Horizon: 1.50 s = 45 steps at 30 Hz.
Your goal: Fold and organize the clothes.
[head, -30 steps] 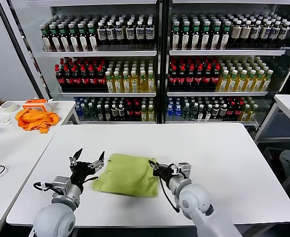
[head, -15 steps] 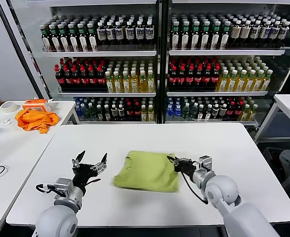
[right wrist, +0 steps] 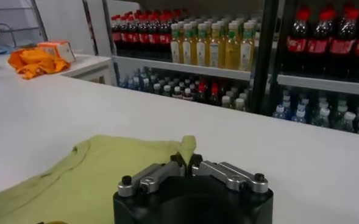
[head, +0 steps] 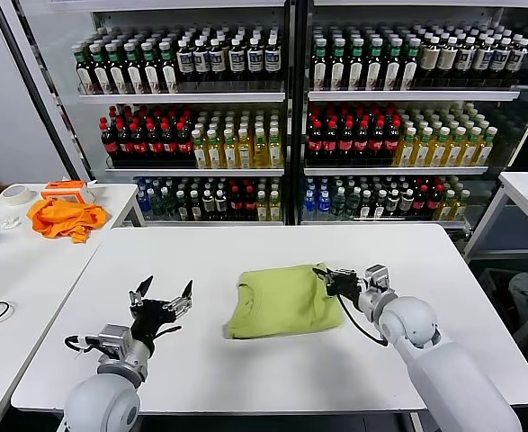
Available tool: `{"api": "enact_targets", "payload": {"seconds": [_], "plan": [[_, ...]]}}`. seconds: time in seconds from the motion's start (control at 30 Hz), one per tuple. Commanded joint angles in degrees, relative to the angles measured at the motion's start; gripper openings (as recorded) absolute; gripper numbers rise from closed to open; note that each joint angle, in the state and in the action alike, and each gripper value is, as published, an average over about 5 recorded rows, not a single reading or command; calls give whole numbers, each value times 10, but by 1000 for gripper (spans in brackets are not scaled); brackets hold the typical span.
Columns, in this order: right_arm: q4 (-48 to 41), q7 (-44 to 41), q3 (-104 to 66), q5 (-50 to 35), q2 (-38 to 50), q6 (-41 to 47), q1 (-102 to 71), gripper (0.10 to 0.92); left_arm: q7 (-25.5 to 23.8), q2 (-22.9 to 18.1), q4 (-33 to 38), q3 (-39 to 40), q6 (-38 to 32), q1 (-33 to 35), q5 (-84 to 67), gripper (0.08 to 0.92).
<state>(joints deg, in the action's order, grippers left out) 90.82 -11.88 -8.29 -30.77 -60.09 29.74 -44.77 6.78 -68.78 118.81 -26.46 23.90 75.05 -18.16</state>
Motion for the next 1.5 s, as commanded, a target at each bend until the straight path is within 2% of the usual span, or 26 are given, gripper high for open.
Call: {"api": "enact_targets", "payload": {"seconds": [0.03, 0.23, 0.47, 0.63, 0.77, 1.03, 1.13, 1.33, 1.5], "plan": [[-67, 40, -12, -20, -25, 17, 24, 183, -1, -1, -6, 3, -2, -2, 0, 823], [-70, 60, -23, -43, -29, 7, 20, 353, -1, -2, -10, 4, -3, -3, 3, 822], [18, 106, -62, -55, -17, -9, -7, 553, -8, -3, -13, 4, -23, -6, 19, 823], [106, 141, -124, 8, -4, -39, -78, 700, -26, -9, -26, 5, -62, -14, 46, 823], [143, 151, -174, 53, 3, -69, -143, 794, -39, -20, -41, 13, -77, -27, 60, 823], [162, 161, -225, 79, -11, -149, -201, 823, -66, -29, -79, 46, -131, -59, 95, 823], [156, 160, -234, 115, -16, -172, -212, 823, -68, -28, -89, 51, -142, -67, 100, 823], [149, 164, -241, 146, -31, -204, -219, 823, -69, -25, -87, 54, -108, -74, 95, 823], [146, 164, -241, 159, -33, -206, -217, 823, -77, -27, -98, 50, -124, -84, 94, 823]]}}
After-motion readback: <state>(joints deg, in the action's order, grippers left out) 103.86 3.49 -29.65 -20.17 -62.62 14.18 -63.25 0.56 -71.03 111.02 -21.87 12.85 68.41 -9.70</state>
